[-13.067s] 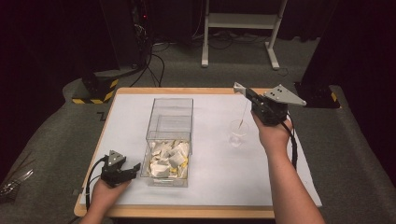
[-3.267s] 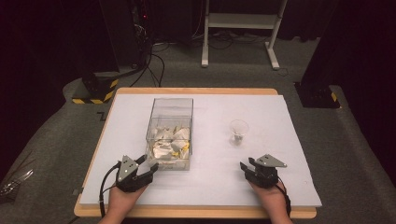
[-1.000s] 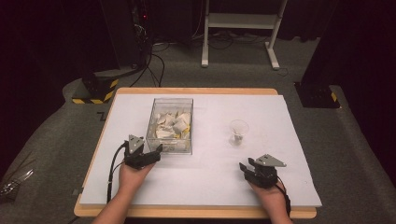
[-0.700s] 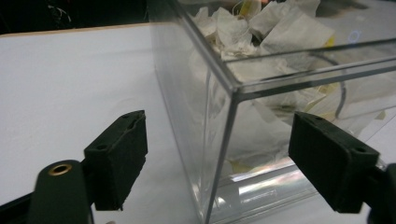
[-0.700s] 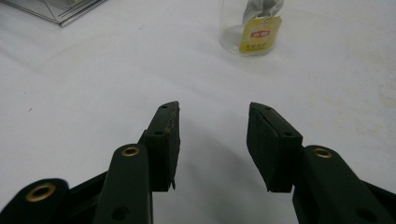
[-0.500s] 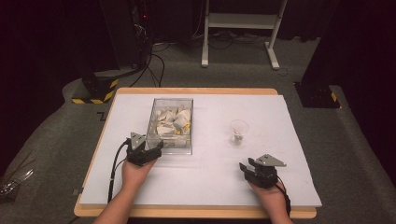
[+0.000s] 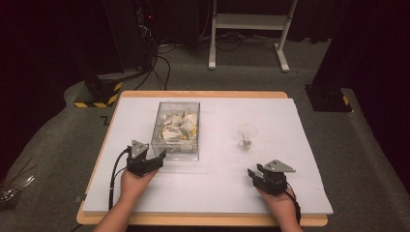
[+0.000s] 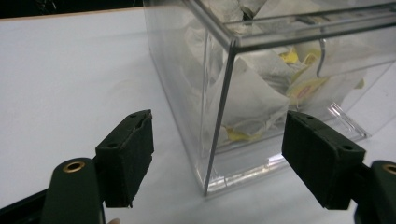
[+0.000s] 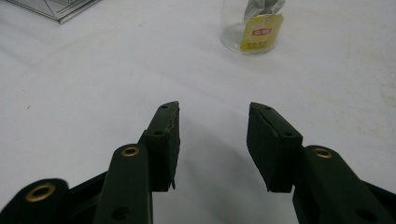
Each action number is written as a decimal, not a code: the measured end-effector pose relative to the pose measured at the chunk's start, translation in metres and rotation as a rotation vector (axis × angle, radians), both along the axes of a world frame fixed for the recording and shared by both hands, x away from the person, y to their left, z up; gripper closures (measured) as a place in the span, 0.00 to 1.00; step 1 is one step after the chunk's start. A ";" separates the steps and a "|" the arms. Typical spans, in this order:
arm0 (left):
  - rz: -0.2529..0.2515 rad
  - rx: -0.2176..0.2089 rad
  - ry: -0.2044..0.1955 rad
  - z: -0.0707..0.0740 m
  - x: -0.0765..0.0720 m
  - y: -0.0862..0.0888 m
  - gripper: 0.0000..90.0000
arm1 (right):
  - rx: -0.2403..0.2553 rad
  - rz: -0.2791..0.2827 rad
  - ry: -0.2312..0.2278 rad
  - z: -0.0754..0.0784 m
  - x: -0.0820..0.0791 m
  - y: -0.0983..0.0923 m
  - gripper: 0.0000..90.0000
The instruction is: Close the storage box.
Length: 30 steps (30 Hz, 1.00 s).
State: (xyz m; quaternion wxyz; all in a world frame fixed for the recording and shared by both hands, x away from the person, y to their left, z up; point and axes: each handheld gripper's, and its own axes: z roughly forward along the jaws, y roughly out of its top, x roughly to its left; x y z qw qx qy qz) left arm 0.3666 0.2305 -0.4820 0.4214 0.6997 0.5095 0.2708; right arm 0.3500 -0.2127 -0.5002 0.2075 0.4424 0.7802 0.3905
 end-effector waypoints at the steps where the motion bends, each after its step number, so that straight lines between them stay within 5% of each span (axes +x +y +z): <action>1: -0.004 0.002 0.001 0.000 -0.001 0.001 0.29 | 0.000 -0.001 0.000 0.000 0.000 0.000 0.60; 8: -0.036 0.008 0.034 0.000 -0.015 0.016 0.30 | -0.008 -0.002 -0.001 0.000 0.000 0.001 0.60; 23: -0.031 0.162 0.165 -0.023 -0.043 0.045 0.27 | -0.034 0.003 0.020 -0.002 0.002 0.004 0.57; 30: -0.021 0.134 0.173 -0.027 -0.043 0.048 0.22 | -0.081 0.012 0.050 -0.003 0.005 0.008 0.51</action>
